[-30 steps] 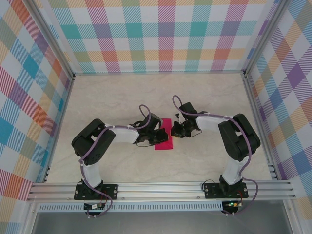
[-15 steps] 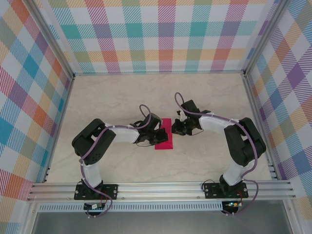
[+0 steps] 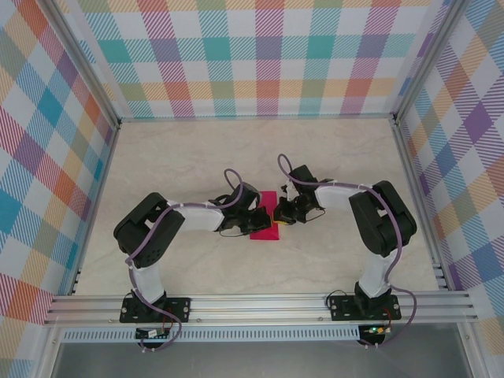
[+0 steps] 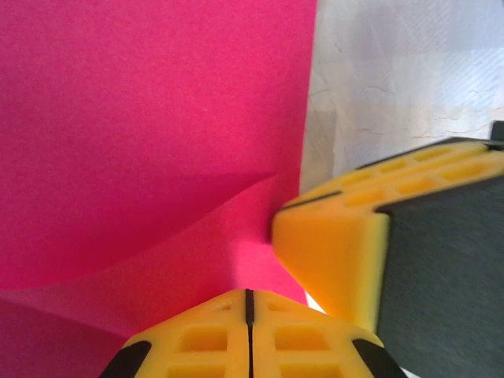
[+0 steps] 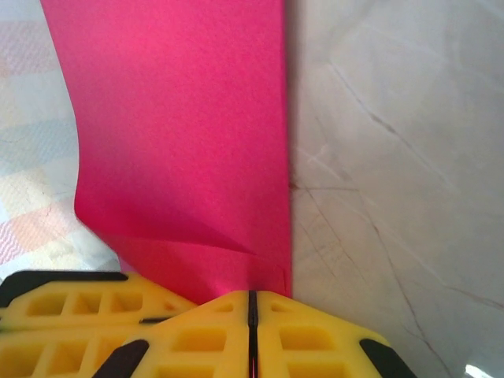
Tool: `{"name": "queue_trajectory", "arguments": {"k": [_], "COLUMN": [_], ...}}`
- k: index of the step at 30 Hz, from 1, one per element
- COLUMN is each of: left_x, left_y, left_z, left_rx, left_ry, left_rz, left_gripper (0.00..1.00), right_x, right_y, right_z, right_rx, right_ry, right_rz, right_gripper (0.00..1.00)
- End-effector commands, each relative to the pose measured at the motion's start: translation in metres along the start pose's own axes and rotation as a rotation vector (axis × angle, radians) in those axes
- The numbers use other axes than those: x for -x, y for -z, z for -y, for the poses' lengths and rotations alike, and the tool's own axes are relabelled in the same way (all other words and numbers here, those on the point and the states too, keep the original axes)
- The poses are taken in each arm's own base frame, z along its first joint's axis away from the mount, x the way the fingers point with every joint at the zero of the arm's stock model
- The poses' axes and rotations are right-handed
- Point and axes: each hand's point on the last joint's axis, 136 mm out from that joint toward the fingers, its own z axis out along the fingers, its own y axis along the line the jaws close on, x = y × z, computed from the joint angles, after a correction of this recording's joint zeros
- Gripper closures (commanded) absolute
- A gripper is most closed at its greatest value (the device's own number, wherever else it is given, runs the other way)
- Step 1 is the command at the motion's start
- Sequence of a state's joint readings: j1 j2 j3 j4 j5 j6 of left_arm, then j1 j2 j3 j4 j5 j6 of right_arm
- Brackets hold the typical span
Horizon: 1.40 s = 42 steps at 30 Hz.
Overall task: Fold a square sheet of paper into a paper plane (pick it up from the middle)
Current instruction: Fold the triangle a second time at the center of the table.
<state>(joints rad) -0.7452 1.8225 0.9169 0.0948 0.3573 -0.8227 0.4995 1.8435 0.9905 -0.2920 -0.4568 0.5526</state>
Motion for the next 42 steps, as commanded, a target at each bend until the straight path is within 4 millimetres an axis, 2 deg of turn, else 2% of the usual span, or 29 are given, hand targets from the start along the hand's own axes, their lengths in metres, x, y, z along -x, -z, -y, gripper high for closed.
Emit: {"name": "queue_trajectory", "arguments": {"k": [1,5,10,13,19,25,29,33,35,42], "left_x": [0.007,0.017,0.023,0.026,0.028,0.024,0.017,0.013,0.013,0.018], "left_y": [0.022,0.031,0.025,0.021,0.014,0.02,0.02,0.022,0.024,0.03], "left_z": [0.014,0.013,-0.011,-0.017,-0.028,-0.05,-0.058,-0.058,-0.053,-0.024], "left_rx": [-0.029,0.006,0.111,0.137,0.183,0.265,0.274,0.257,0.234,0.116], "left_ry": [-0.01,-0.022,-0.004,0.003,0.016,0.058,0.089,0.103,0.1,0.073], "left_rz": [0.041,0.106,0.137,0.145,0.148,0.175,0.163,0.161,0.161,0.167], "left_gripper": [0.93,0.93,0.93,0.93,0.94,0.94,0.94,0.94,0.94,0.94], "right_x": [0.0,0.001,0.001,0.001,0.0,0.0,0.003,0.011,0.01,-0.017], "right_y": [-0.006,-0.008,-0.008,-0.009,-0.01,-0.01,-0.005,0.014,0.023,0.026], "right_z": [-0.005,-0.005,-0.005,-0.004,-0.002,-0.002,-0.013,-0.038,-0.043,-0.037], "right_rx": [0.023,0.028,0.025,0.02,0.016,0.012,0.051,0.11,0.118,0.145], "right_ry": [0.034,0.044,0.049,0.049,0.049,0.049,0.057,0.087,0.096,0.083], "right_rz": [-0.026,-0.034,-0.037,-0.041,-0.044,-0.043,-0.036,0.015,0.037,-0.014], "right_gripper": [0.91,0.91,0.9,0.9,0.9,0.9,0.87,0.8,0.79,0.81]}}
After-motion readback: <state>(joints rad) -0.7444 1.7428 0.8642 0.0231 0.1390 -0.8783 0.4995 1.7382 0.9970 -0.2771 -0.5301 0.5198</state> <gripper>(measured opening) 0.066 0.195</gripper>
